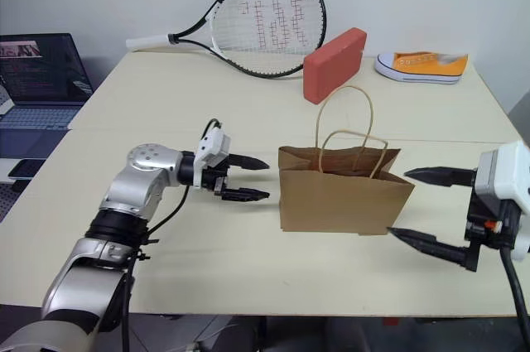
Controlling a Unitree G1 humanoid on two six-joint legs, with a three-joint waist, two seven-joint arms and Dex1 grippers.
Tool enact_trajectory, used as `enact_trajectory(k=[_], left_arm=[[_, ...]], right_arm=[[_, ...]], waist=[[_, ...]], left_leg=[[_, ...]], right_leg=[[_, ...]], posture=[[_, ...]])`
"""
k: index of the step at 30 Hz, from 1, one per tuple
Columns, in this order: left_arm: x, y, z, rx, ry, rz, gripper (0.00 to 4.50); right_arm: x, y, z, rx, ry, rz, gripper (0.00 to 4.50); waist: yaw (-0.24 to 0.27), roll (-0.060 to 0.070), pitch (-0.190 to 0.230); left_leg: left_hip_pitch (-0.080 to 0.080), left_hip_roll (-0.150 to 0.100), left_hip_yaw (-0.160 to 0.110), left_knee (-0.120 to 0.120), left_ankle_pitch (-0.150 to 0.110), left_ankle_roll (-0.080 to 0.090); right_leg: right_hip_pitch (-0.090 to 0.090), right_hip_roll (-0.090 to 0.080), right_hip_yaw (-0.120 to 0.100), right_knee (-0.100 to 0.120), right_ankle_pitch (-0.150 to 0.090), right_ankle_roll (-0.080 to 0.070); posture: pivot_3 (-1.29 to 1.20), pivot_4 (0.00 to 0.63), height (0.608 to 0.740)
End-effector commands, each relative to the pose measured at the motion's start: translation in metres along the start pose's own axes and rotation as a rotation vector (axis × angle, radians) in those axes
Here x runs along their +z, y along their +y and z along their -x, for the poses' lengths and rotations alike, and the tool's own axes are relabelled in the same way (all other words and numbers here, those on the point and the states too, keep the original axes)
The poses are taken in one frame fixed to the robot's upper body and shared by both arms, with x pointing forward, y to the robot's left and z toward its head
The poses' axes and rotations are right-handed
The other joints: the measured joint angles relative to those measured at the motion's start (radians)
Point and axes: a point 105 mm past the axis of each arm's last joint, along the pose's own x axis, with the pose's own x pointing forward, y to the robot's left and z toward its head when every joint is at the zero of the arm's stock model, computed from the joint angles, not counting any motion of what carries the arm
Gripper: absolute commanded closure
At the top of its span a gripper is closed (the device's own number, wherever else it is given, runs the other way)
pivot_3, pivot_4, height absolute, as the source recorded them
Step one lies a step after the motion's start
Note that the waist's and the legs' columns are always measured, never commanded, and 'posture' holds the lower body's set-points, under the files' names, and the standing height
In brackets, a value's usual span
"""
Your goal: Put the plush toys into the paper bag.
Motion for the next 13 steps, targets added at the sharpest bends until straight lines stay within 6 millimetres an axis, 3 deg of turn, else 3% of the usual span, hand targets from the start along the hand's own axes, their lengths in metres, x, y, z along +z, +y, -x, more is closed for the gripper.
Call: enact_trajectory(k=[1,7,13], left_arm=[[0.014,0.008,0.043,0.161,0.038,-0.095,0.67],[0.027,-0.002,0.099,0.314,0.102,-0.099,0.67],[0.036,-0.014,0.113,0.325,0.084,-0.046,0.67]], right_arm=[[-0.003,-0.020,0.019,-0.018,0.049,0.041,0.00],[-0.020,-0.044,0.043,-0.009,0.158,0.040,0.00],[-0.029,-0.055,0.046,0.000,0.177,0.047,0.00]], waist=[[-0.002,0.000,0.000],[0.002,0.000,0.000],[0.002,0.000,0.000]], left_leg=[[0.000,0.001,0.000,0.000,0.000,0.000],[0.001,0.001,0.000,-0.003,0.000,0.000],[0.001,0.001,0.002,-0.002,0.000,0.000]], right_leg=[[-0.001,0.000,0.000,0.000,0.000,0.000],[-0.001,0.000,-0.001,0.000,-0.001,-0.001],[-0.001,-0.001,-0.001,0.000,-0.002,-0.003]], posture=[[0.00,0.150,0.740],[0.00,0.150,0.740],[0.00,0.150,0.740]])
